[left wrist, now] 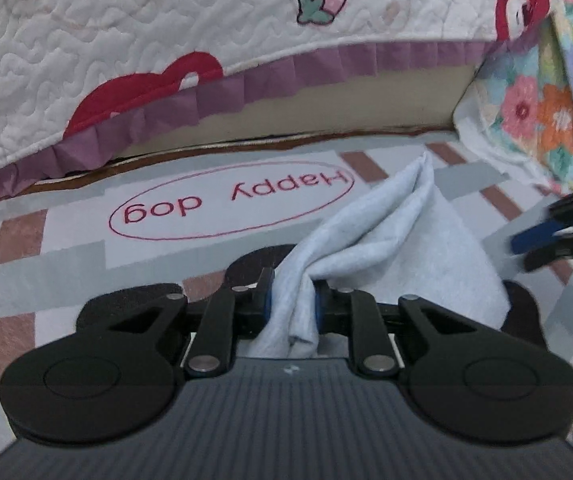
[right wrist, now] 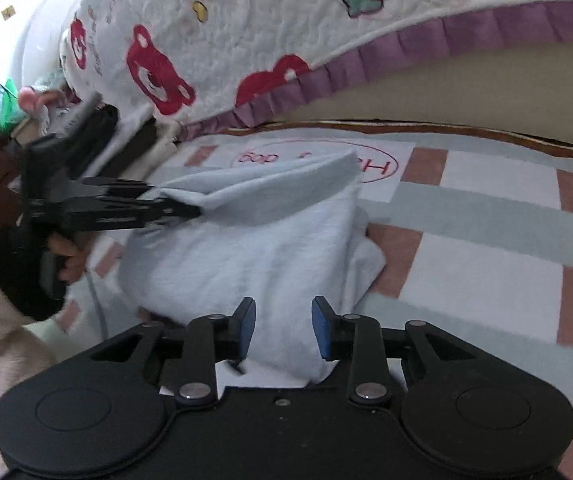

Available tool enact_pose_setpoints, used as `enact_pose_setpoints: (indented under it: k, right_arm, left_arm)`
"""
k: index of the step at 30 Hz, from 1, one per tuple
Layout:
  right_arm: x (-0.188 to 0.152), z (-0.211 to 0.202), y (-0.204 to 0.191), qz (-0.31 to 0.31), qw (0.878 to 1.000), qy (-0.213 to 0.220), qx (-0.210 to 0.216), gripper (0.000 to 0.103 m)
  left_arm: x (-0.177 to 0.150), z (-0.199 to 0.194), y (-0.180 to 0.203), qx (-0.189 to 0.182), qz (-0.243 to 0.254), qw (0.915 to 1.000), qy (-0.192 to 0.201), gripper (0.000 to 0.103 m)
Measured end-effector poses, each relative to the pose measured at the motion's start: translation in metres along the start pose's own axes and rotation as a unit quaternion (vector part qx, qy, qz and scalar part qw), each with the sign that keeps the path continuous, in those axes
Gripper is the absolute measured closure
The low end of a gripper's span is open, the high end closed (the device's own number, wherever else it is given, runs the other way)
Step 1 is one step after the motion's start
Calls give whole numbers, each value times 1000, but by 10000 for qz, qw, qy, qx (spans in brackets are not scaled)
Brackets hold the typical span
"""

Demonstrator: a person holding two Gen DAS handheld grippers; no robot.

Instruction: Fold clothes

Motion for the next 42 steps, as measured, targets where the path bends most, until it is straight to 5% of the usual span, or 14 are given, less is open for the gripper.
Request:
enact_pose_setpoints:
  k: [3, 6, 12, 16, 19, 26, 34, 38, 42]
  right_arm:
    - [7, 20, 23, 229, 9997, 67, 70, 65]
    - [14, 25, 29, 249, 9979, 590, 85, 62]
    - [15, 52, 46, 994, 9912, 394, 782, 62]
    - [9, 38, 40, 956, 9819, 619, 1511, 69]
    - [12, 24, 29, 731, 9802, 538, 1762, 69]
    - [4, 37, 51, 933, 9861, 242, 1356, 55]
    - [7, 48, 58, 1255, 9729, 277, 1925, 54]
    - [4, 61, 42, 989, 9703, -278, 2190, 52]
    - [-7, 53, 23, 475, 9673, -652, 2406, 81]
  left_arm:
    - [-2, 1, -4, -37, -184, 9998, -7, 86]
    - [-2, -2, -2, -21, -139, 9999, 57, 86]
    - [-2, -7, -3, -55, -164, 9998, 119, 86]
    - [1, -19, -6, -291, -277, 9989, 257, 86]
    - [3, -34, -6, -522, -379, 9971, 411, 86]
    - [-3, -41, -7, -882, -1128, 9886, 472, 86]
    - [-9, -61, -9, -1123, -1480, 9797, 747, 86]
    - [-17, -63, -10, -1007, -1553, 9806, 641, 86]
    - [-19, -61, -11, -1023, -1554, 9807, 599, 86]
Point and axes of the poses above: each gripper's, at about its wrist camera, not at the fingertips, and z roughly the way its jaws point, y to its right, x to its top, the point moved 2 cm from there along z, roughly the way its jaws point, and after that the axes turned 5 degrees about x, right-handed, at the moved point
